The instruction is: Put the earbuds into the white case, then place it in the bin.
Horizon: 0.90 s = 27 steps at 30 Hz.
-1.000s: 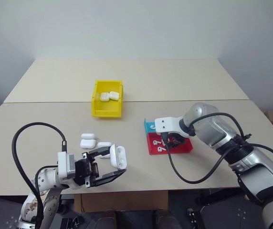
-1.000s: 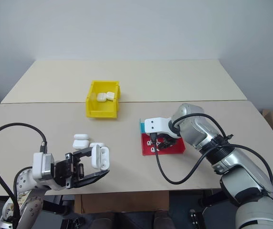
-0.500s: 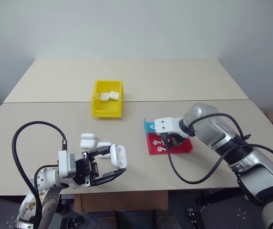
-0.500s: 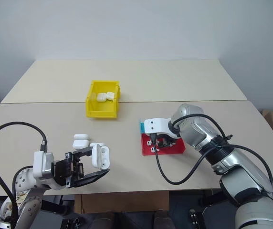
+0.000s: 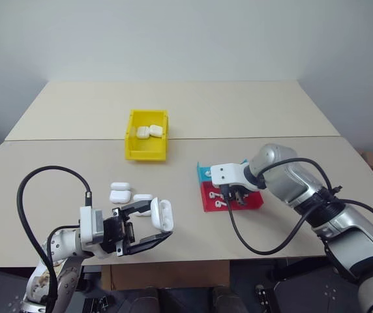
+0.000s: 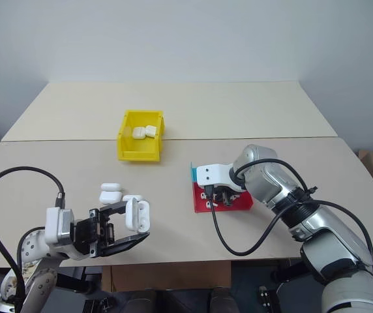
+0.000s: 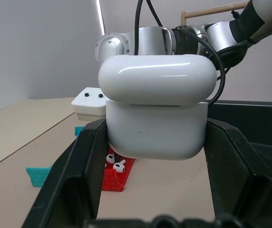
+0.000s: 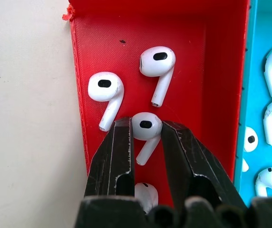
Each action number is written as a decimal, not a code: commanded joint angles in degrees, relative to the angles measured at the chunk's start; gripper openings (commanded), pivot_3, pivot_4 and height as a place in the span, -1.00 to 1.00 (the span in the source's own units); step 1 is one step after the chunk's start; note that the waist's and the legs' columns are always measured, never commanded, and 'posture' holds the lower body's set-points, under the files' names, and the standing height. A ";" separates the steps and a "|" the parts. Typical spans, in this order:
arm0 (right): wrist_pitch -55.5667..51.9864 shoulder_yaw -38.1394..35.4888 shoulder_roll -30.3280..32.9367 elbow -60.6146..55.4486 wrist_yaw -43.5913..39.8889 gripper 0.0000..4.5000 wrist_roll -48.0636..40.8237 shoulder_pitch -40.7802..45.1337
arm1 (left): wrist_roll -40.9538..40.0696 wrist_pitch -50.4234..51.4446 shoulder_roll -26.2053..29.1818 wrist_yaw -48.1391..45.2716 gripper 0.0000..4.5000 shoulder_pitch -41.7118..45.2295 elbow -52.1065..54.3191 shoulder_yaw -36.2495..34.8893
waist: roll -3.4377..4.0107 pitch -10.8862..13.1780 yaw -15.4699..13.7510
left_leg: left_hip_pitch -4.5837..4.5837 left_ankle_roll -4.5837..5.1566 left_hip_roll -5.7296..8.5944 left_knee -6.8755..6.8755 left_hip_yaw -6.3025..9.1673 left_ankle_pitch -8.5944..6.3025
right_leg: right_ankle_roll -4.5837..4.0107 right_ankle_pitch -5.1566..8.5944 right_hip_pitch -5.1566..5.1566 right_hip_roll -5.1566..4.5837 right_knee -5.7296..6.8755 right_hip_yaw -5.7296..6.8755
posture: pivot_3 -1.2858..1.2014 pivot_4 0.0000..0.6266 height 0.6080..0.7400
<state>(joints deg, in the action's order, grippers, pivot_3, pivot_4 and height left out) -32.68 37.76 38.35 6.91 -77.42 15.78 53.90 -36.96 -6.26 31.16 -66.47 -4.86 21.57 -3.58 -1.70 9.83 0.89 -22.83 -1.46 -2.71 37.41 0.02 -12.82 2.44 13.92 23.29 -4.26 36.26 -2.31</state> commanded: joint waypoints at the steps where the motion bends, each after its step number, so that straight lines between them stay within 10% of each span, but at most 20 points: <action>1: -0.53 -2.67 1.07 -3.65 -0.23 -0.60 -0.05 0.00 | 0.04 -1.61 -0.22 -0.68 0.24 0.30 -0.06 -0.97 | 0.00 0.00 -0.01 | 0.00 0.00 0.00 0.00 0.00 0.00 | 0.00 0.00 0.00 0.00 0.00 0.00 | 0.03 -0.52 1.00; 17: -8.49 -50.72 0.83 -35.14 6.84 -0.60 -35.39 -16.80 | -9.62 13.53 0.64 6.36 0.24 14.04 6.34 0.14 | 0.01 0.01 -0.49 | -0.01 0.00 0.00 0.00 0.05 0.00 | 0.04 -0.02 -0.11 -0.01 -0.04 0.04 | 0.03 -0.52 1.00; 27: 9.03 -54.33 -16.69 -38.35 16.89 -0.60 -51.34 -21.29 | -11.34 19.67 -1.01 6.80 0.24 20.12 7.78 2.72 | 0.01 0.01 0.24 | 0.12 0.00 -0.05 0.00 0.05 0.00 | 0.03 -0.03 -0.12 0.14 0.08 -0.07 | 0.03 -0.52 1.00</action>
<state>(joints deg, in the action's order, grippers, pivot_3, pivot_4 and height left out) -26.87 -15.83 22.15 -30.27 -61.98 -33.00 31.83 -47.14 13.18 30.43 -59.31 14.86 26.71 -0.93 -1.68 9.83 1.13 -22.72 -1.46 -2.75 37.41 0.07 -12.82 2.47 13.89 23.17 -4.13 36.33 -2.38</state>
